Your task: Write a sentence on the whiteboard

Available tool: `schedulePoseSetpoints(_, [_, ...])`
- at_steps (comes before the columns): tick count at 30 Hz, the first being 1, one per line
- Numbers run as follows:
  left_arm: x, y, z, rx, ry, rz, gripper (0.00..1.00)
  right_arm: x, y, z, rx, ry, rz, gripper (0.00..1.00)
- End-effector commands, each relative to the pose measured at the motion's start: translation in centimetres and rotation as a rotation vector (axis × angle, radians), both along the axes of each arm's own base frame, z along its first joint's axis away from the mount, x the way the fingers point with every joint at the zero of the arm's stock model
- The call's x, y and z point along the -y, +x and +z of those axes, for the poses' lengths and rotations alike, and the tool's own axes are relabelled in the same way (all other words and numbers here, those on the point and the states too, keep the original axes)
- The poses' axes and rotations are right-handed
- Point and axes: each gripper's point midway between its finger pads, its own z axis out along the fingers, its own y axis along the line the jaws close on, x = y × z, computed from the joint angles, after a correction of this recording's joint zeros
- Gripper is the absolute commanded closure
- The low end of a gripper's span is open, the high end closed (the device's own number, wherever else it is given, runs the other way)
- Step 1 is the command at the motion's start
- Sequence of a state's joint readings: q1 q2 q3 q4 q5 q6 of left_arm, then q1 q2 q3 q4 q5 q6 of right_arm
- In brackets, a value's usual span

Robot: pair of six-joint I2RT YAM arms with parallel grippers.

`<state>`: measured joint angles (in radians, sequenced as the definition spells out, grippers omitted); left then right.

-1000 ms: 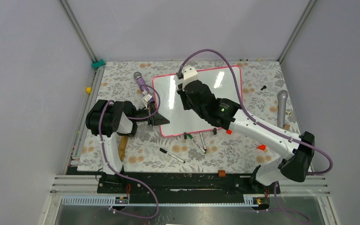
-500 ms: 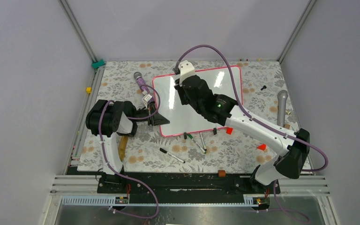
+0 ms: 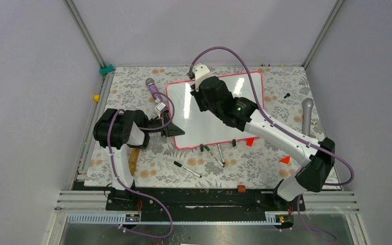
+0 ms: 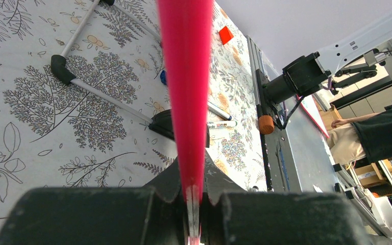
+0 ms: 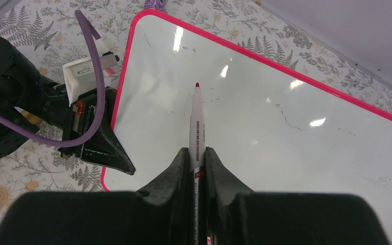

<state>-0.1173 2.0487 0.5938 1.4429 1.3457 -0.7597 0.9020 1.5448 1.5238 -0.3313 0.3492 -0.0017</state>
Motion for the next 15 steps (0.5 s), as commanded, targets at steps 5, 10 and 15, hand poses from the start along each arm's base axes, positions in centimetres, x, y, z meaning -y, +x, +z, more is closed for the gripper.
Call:
schedulePoseSetpoints(5, [-0.03,0.10,0.38,0.050,-0.002,0.003,1.00,-0.49,0.94,1.27,0.046,-0.034,0.024,1.00])
schedulePoseSetpoints(10, [-0.04,0.13,0.36,0.049,-0.002,0.005,1.00,-0.76,0.82,0.85,0.039,-0.031,0.039,1.00])
schedulePoseSetpoints(15, [-0.02,0.12,0.37,0.050,-0.002,0.005,1.00,-0.94,0.68,0.57,0.038,-0.012,0.045,1.00])
